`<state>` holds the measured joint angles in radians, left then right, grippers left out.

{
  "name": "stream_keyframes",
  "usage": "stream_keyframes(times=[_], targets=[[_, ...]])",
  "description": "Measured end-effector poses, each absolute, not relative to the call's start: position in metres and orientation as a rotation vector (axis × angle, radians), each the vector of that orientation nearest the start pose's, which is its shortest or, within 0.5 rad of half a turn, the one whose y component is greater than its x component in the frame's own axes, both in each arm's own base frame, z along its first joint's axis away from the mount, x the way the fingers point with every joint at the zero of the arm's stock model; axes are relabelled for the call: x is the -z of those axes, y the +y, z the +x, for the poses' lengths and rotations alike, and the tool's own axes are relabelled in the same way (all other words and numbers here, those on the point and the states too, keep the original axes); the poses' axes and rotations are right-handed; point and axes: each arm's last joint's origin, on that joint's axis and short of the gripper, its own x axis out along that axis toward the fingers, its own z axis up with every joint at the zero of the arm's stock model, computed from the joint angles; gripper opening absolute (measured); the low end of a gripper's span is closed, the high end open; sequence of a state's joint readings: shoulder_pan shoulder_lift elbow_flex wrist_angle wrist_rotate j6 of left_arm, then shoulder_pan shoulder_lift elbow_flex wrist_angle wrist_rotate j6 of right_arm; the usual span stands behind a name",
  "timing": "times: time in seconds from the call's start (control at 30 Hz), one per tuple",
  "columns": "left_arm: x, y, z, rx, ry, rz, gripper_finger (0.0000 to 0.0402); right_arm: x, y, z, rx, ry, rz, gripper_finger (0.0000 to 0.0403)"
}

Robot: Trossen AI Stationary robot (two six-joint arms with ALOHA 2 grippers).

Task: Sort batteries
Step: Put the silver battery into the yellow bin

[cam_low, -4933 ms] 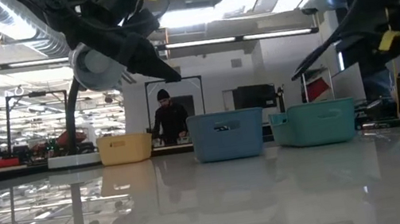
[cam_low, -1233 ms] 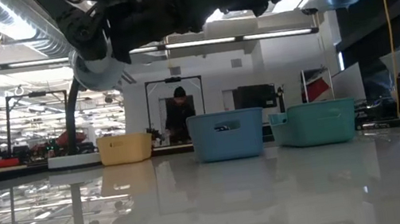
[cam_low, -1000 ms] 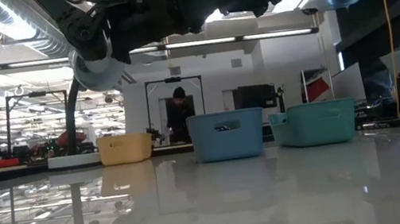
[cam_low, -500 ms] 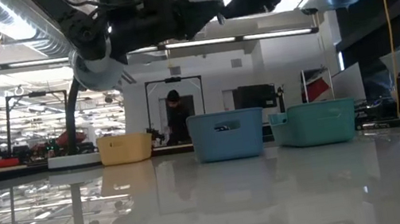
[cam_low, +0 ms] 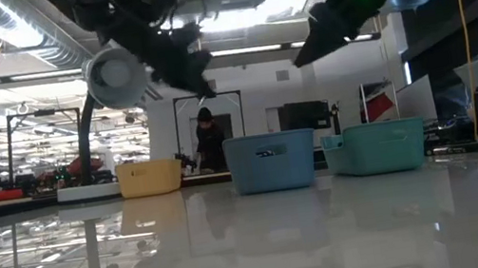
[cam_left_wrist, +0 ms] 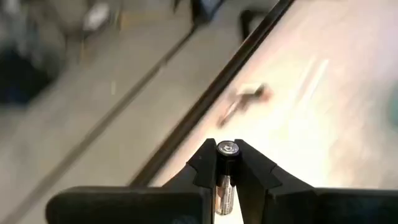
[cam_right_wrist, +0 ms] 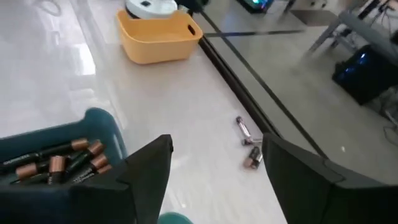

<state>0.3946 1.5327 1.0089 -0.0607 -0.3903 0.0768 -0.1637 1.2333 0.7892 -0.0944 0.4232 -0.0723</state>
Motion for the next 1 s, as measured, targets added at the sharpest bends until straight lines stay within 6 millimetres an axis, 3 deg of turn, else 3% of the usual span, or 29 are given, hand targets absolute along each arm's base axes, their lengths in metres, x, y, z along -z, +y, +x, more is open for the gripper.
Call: stream_keyframes(times=[0.23, 0.87, 1.0], targets=[[-0.225, 0.162, 0.276, -0.946, 0.799, -0.062, 0.0024, -0.244, -0.071, 0.249, 0.527, 0.587, -0.065, 0.0253], [-0.178, 0.184, 0.268, -1.041, 1.019, -0.148, 0.0025, -0.245, -0.07, 0.251, 0.473, 0.566, -0.058, 0.0253], [-0.179, 0.185, 0.269, -1.045, 1.002, -0.151, 0.0076, -0.245, -0.07, 0.251, 0.471, 0.567, -0.058, 0.0253]])
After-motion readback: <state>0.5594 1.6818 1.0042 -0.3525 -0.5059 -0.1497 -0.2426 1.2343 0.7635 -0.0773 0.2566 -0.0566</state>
